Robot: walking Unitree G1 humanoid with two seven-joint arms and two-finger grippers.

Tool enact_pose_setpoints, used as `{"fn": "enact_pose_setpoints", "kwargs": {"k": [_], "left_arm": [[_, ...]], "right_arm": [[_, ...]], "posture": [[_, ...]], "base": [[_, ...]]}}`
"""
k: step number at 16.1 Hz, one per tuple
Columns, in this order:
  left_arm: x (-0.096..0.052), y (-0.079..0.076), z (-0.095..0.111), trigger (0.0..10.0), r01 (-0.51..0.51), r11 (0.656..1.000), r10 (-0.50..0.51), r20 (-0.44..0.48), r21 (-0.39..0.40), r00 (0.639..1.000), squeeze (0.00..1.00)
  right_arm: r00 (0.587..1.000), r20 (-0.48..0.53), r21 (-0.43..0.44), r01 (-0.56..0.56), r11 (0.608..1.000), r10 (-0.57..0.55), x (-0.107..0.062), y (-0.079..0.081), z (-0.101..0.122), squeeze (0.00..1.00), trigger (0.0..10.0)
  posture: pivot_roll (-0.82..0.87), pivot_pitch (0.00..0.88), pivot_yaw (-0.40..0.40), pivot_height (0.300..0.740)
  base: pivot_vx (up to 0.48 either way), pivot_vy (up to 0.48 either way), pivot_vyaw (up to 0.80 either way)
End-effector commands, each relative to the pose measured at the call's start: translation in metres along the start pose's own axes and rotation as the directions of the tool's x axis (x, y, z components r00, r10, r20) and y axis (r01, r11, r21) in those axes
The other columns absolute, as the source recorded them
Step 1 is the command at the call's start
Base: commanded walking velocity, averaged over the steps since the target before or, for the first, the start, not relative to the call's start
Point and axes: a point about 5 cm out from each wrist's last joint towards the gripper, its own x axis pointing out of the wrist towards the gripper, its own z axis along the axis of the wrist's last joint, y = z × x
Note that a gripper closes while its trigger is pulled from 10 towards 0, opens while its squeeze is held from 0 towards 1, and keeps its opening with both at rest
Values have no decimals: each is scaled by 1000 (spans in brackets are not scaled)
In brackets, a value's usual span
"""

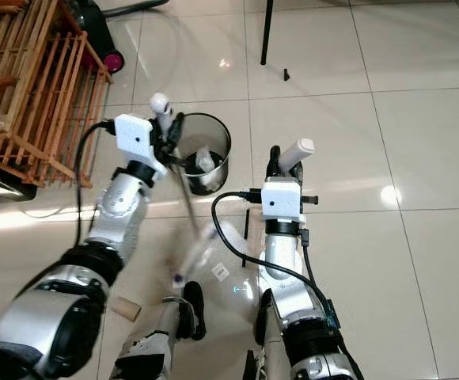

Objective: Sweep floor

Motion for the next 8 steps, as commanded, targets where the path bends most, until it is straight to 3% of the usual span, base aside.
{"fn": "enact_pose_setpoints", "kwargs": {"k": [1,4,8], "left_arm": [[1,-1,2,10000,-89,990,91,21,-111,996,0],[8,-4,11,10000,-127,978,139,62,-166,988,0],[20,-13,25,10000,-69,960,101,105,-270,989,0]], "right_arm": [[997,-83,32,12,999,-9,-12,4,-11,0,10000],[994,-101,63,40,997,-34,-13,2,-12,0,10000],[992,-120,86,50,995,-40,-14,-2,-15,0,10000]], "posture": [[99,396,144,740],[98,382,145,740],[80,352,150,740]], "base": [[0,0,0],[0,0,0],[0,0,0]]}}
